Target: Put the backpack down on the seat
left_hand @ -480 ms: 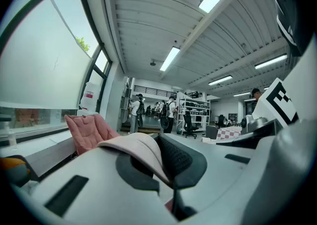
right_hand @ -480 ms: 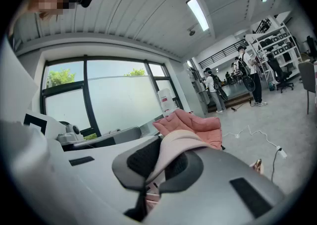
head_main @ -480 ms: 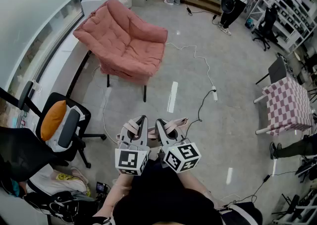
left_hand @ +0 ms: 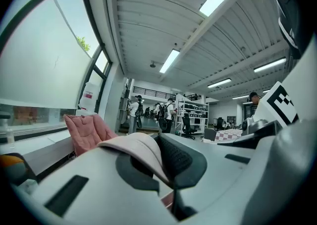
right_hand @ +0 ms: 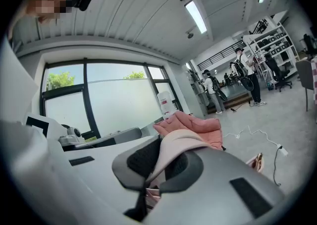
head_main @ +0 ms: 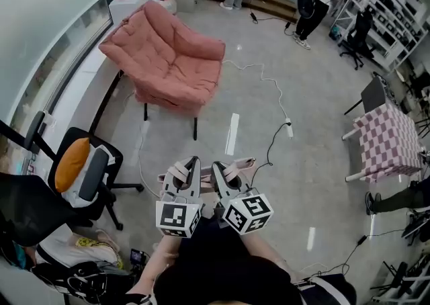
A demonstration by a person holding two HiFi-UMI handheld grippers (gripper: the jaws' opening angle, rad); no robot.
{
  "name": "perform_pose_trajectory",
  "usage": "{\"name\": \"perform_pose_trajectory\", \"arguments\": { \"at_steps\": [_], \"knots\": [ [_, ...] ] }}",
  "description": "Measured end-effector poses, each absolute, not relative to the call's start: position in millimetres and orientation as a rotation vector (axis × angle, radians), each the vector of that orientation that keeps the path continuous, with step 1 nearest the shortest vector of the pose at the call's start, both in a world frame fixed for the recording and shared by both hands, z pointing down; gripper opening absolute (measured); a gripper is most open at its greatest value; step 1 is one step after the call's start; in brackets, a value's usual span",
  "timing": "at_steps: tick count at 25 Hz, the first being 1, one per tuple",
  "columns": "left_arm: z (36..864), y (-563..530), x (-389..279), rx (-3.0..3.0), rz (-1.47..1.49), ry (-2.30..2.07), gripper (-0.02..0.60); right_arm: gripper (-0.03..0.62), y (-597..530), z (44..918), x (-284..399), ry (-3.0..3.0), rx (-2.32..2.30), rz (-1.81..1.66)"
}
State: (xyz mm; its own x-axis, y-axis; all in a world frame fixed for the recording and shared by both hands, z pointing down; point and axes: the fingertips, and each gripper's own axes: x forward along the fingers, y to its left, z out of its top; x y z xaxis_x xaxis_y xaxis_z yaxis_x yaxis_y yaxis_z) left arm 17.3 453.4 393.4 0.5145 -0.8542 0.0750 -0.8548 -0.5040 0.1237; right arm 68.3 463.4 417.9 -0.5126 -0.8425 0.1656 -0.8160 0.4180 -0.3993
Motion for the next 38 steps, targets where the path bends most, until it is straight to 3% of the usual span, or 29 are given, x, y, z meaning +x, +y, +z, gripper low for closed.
{"name": "perform_pose_trajectory", "arguments": {
  "at_steps": [20,38],
  "knots": [
    [413,465,5,2.563,0.023,-1.500,0.015,0.032,479,439,58,2.574,-1.516,-0.720],
    [408,348,31,2.540,0.033,-1.554,0.015,0.032,357,432,82,2.632,-1.449,-0.719]
  ]
}}
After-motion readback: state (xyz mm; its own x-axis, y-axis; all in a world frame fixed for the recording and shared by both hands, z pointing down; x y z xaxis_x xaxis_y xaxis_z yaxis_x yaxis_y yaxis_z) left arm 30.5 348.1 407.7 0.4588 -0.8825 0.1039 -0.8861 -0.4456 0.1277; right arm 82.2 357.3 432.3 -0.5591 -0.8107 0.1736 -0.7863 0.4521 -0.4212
